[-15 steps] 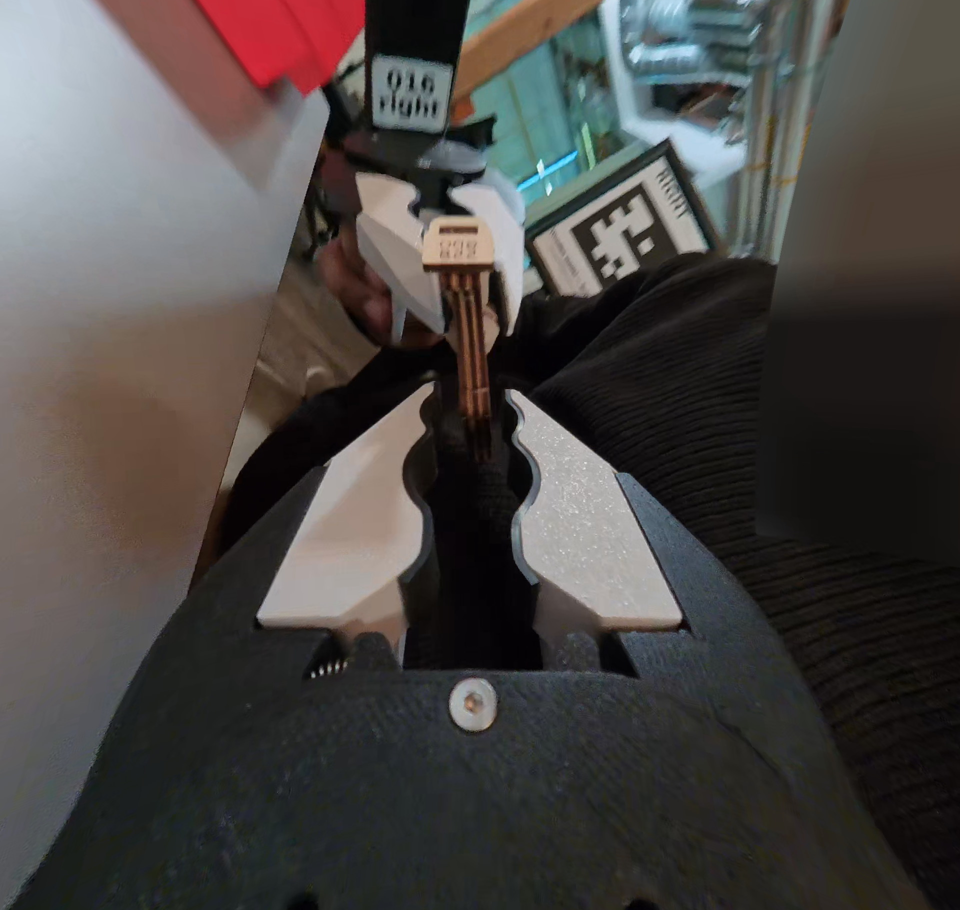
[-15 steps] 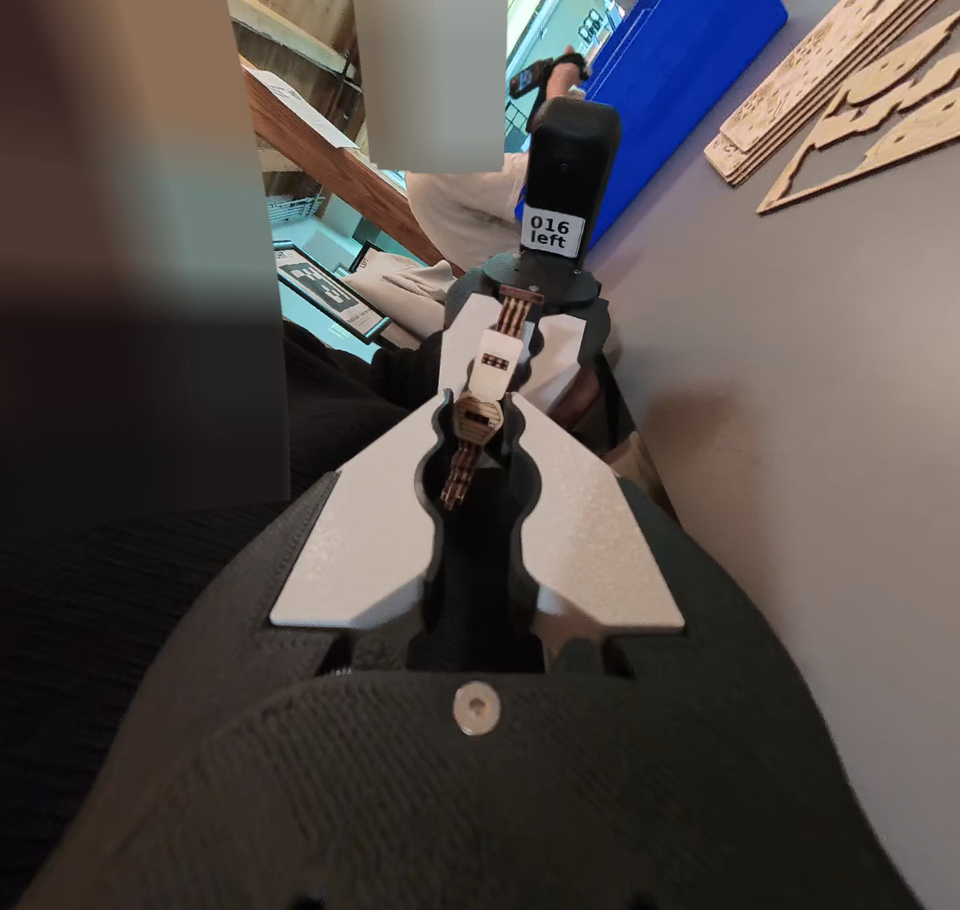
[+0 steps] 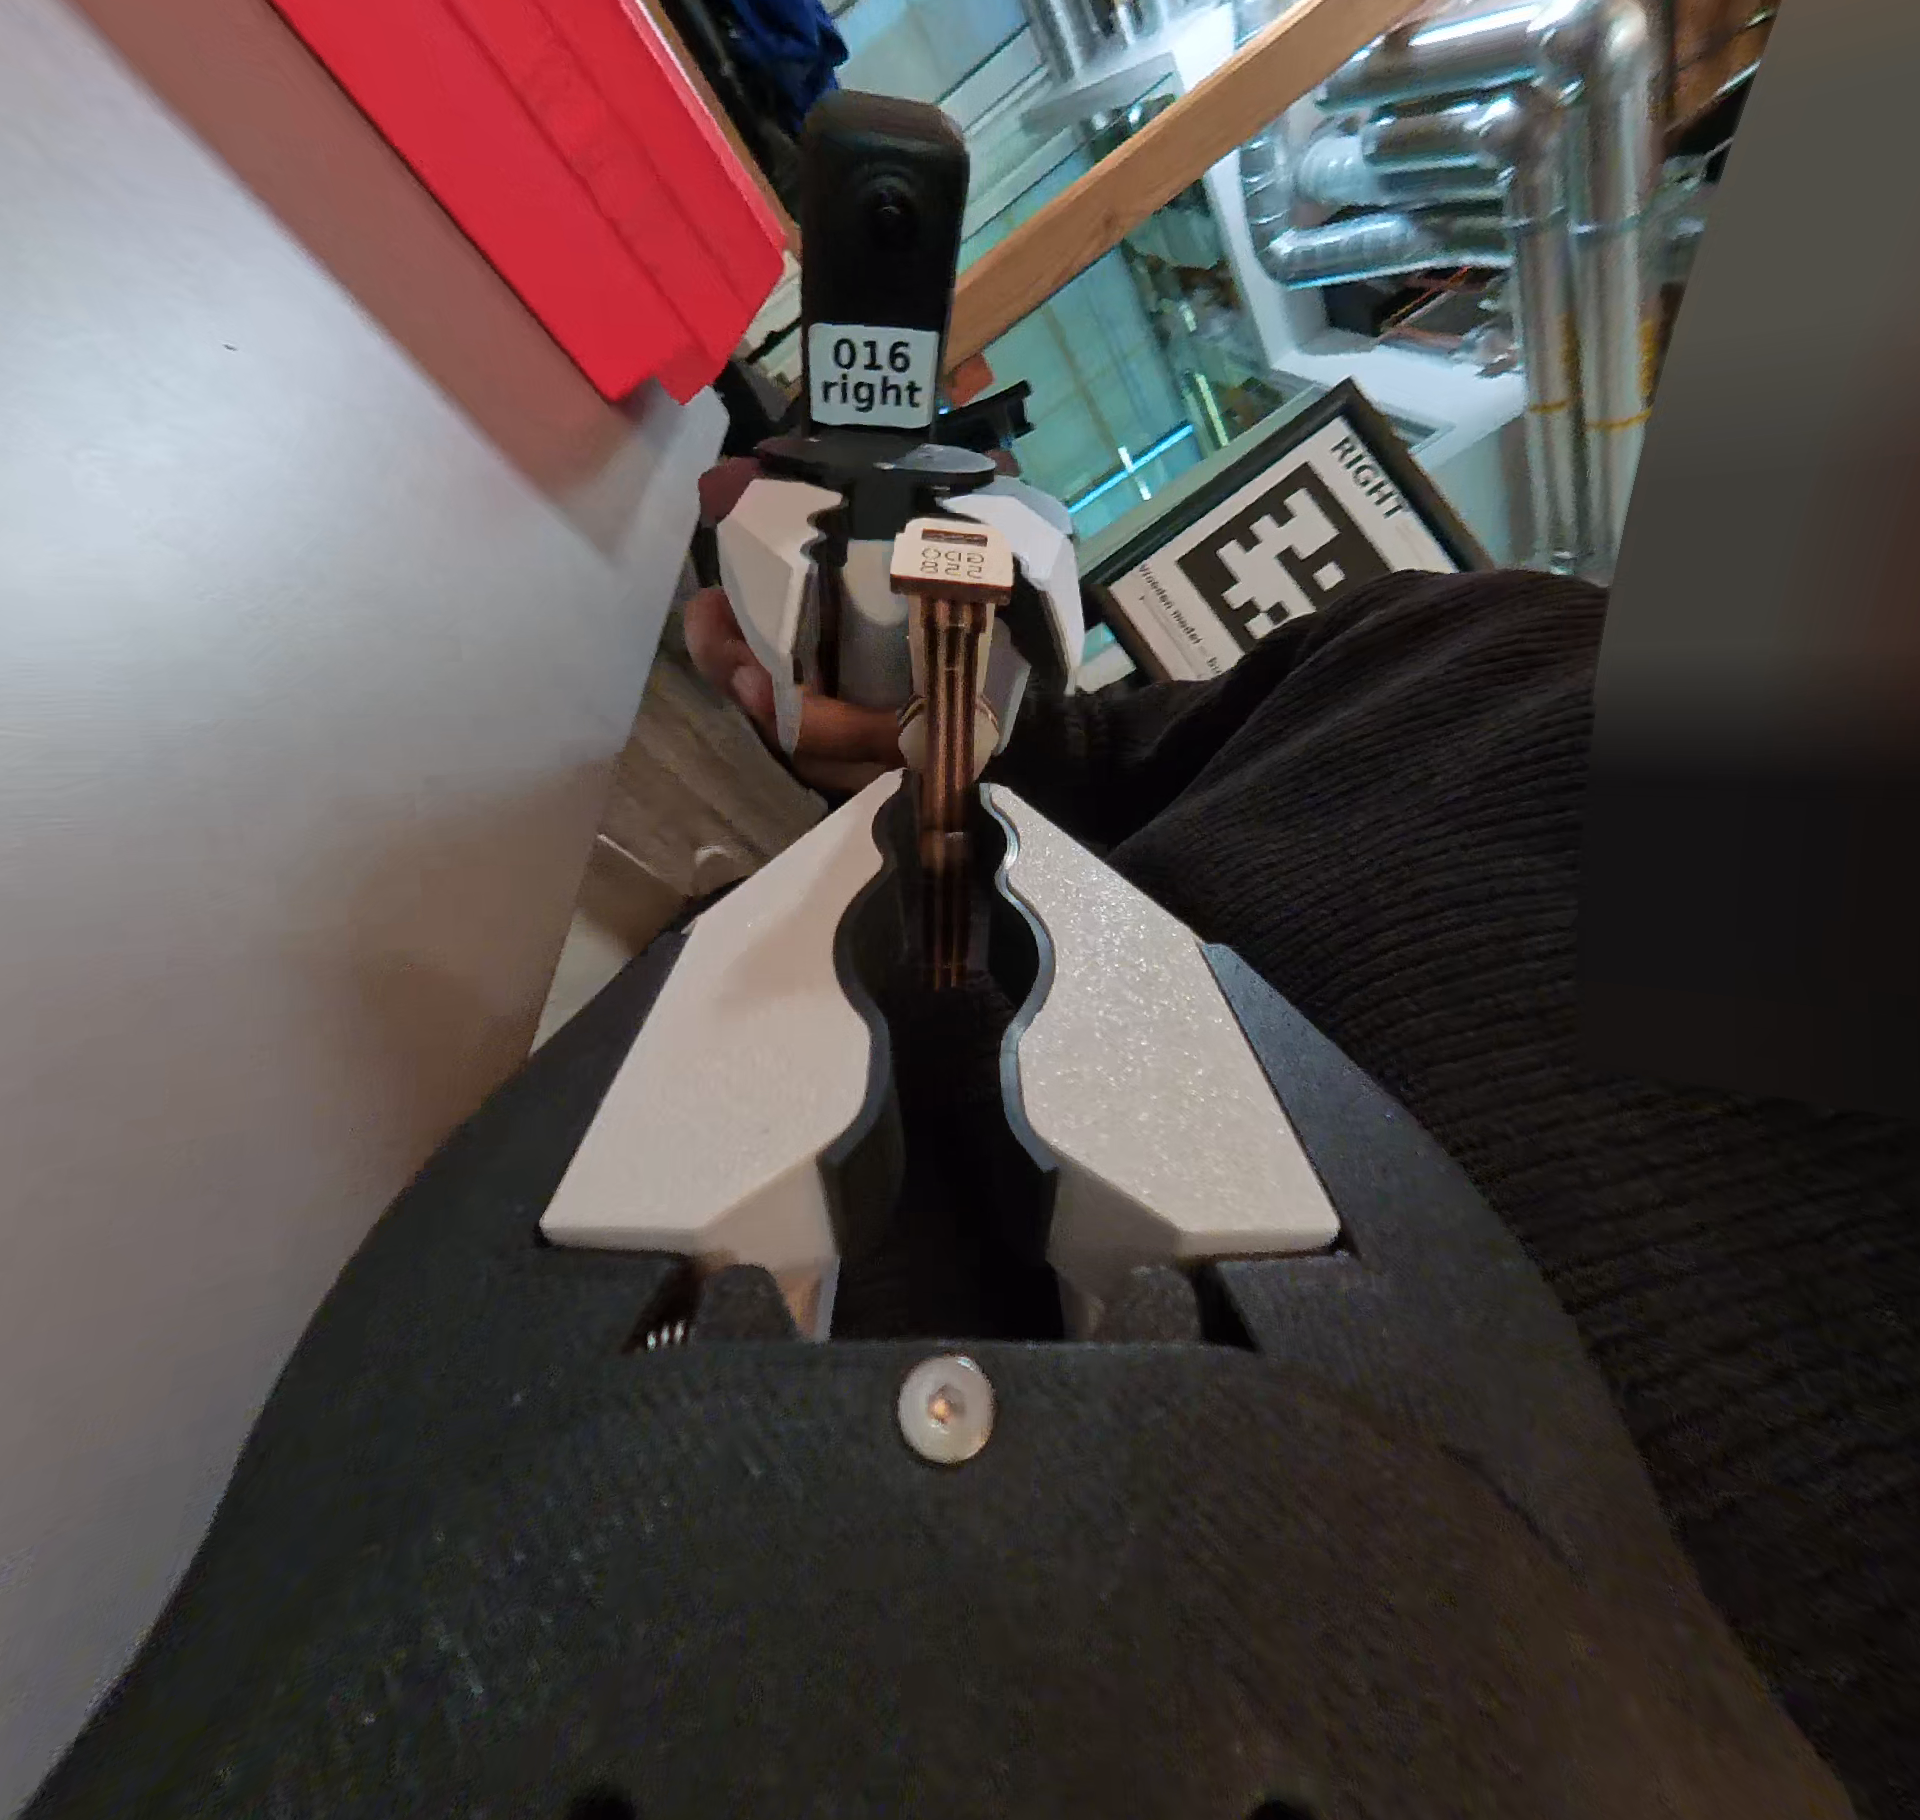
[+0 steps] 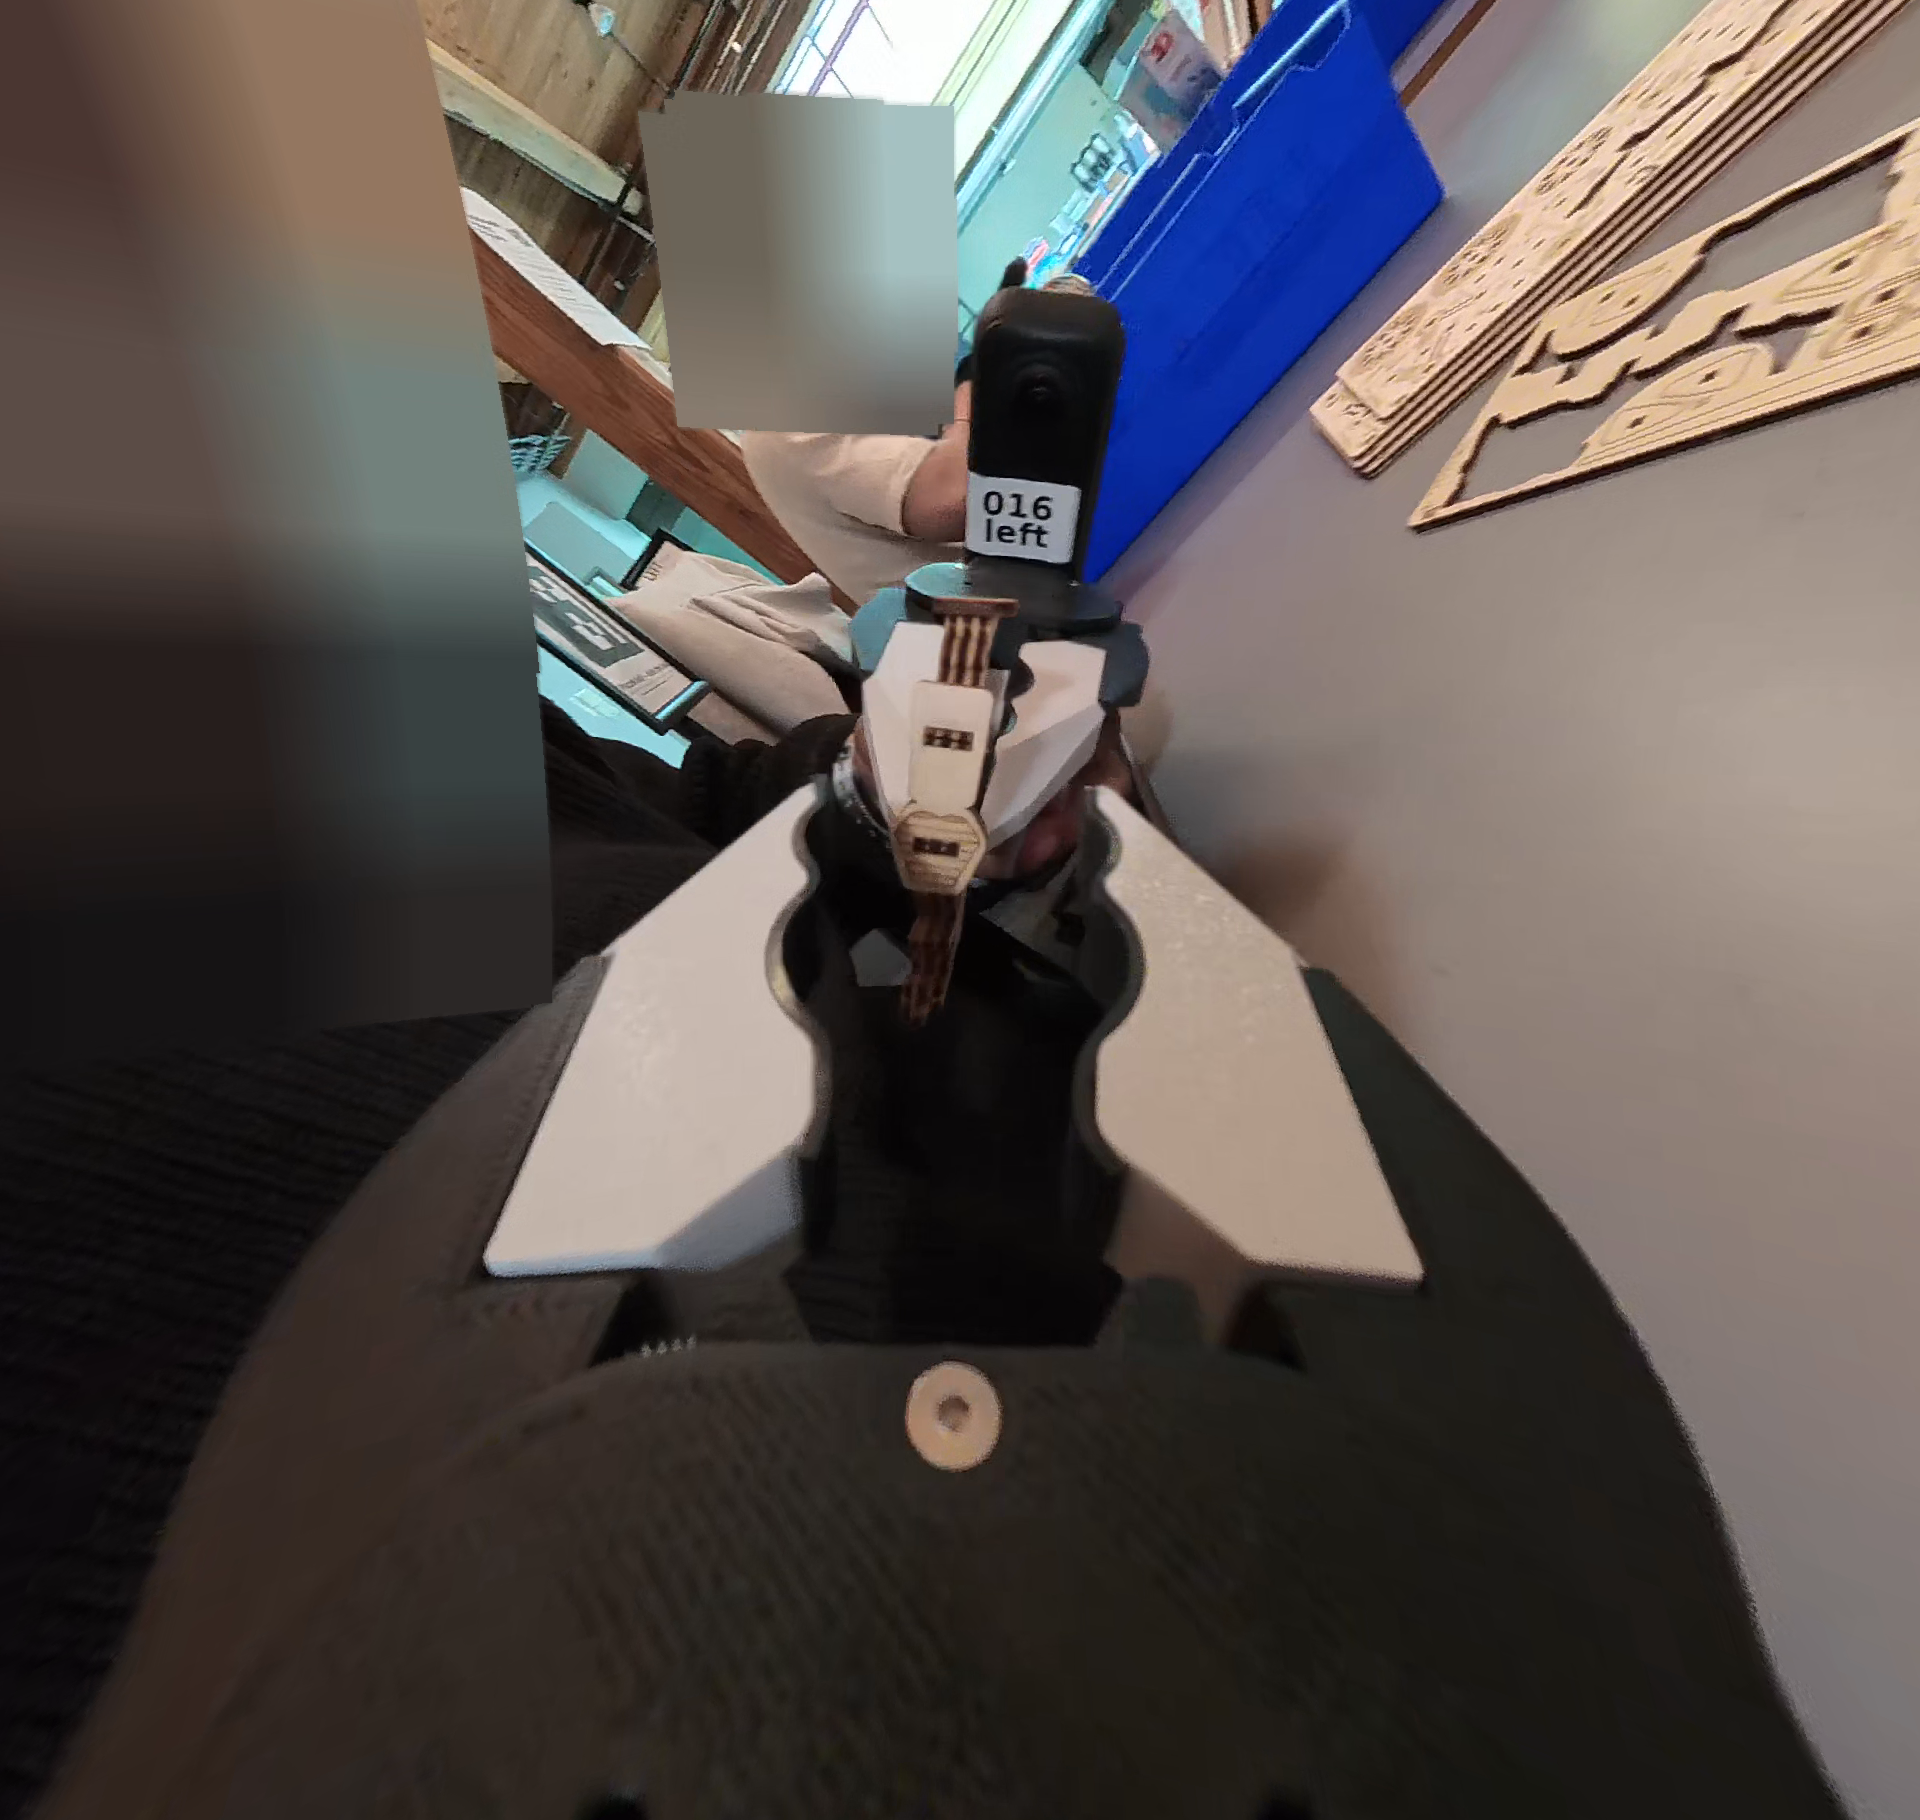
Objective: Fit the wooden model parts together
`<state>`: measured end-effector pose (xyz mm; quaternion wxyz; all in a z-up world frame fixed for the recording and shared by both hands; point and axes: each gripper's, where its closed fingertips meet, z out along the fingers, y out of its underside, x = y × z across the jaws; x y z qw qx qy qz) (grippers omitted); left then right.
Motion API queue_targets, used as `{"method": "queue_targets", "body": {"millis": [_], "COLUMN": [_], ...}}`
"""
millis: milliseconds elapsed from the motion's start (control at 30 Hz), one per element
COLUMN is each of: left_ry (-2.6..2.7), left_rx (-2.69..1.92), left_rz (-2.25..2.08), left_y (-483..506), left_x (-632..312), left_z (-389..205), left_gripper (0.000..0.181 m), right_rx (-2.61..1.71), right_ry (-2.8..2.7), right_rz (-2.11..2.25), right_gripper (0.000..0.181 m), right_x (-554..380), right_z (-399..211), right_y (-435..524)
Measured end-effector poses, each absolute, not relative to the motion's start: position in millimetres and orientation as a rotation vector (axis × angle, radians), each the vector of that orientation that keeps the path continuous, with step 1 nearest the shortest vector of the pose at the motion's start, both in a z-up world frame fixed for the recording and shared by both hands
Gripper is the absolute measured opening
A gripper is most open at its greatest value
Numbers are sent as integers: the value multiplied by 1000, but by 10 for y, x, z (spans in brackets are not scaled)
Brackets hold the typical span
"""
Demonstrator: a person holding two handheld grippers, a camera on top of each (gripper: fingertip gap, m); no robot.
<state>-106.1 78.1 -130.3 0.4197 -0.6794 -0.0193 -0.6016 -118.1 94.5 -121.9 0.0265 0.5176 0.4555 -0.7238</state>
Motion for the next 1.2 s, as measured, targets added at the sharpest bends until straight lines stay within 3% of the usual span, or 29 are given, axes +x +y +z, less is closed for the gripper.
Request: {"method": "queue_targets", "body": {"millis": [100, 433, 1200], "left_ry": [-50, -74, -15], "left_rx": [-1738, -1740, -1813], "left_rz": [-1443, -1474, -1509], "left_y": [803, 815, 722], "left_x": [-1106, -1143, -1013], "left_z": [-1355, -1385, -1482], "left_gripper": [6, 7, 6], "right_rx": [1636, 1616, 1589], "right_ry": [1460, 1534, 1502], "right_rz": [-2210, -2142, -2105], "right_gripper": [28, 16, 14], "right_x": [-1171, -1159, -1051], "right_z": [-1276, -1364, -1442], "right_y": [994, 898, 816]}}
